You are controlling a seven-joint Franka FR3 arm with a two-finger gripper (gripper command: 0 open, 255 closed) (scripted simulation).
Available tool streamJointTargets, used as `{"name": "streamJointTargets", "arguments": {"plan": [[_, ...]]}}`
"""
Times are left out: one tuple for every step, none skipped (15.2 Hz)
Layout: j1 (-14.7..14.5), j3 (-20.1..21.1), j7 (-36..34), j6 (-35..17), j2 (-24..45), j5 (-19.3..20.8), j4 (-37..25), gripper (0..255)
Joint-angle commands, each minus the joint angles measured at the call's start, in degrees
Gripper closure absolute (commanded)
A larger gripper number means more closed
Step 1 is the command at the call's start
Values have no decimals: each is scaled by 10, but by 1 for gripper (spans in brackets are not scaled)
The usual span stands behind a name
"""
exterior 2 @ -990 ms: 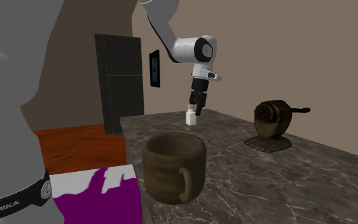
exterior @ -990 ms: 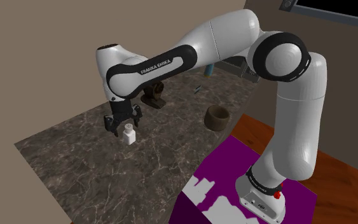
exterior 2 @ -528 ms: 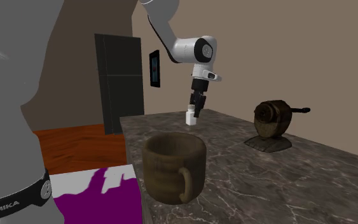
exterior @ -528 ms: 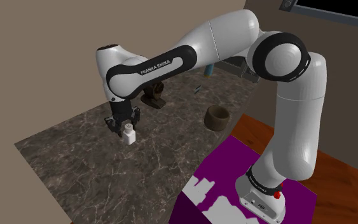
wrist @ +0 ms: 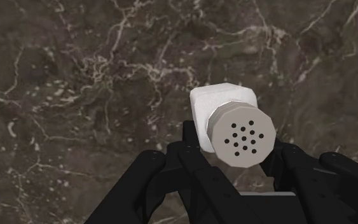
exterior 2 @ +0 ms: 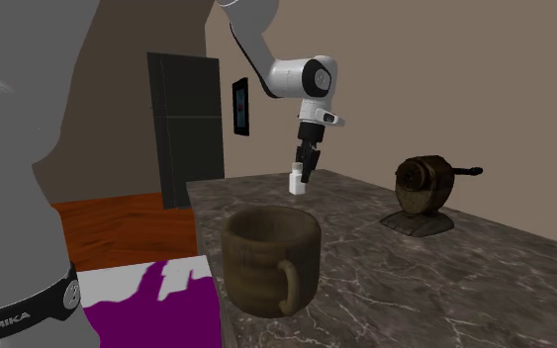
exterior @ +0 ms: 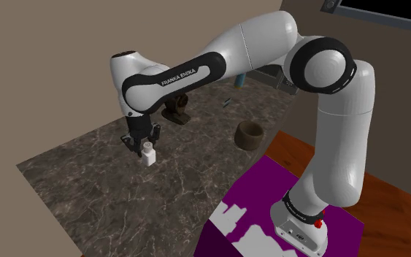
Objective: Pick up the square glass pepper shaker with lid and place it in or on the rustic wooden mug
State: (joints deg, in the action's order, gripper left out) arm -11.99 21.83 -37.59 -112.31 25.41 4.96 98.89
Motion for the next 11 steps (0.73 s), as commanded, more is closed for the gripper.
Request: {"name": "streamJointTargets", "arguments": {"plan": [[0, 0, 0, 0, 0, 0, 0, 255], [0, 1, 0, 6, -4, -1, -3, 255], [1, 1, 1, 12, -7, -3, -6, 255], [1, 2, 1, 19, -10, -4, -9, 255], [2, 3, 2, 25, -13, -5, -13, 255], [2, 3, 2, 32, -17, -6, -16, 255], [2, 4, 2, 38, -20, -7, -20, 255], [3, 4, 3, 45, -23, -9, -23, 255], [3, 5, 3, 51, -25, -10, -27, 255], [3, 5, 3, 58, -28, -11, -31, 255], [3, 6, 4, 64, -31, -12, -36, 255]]}}
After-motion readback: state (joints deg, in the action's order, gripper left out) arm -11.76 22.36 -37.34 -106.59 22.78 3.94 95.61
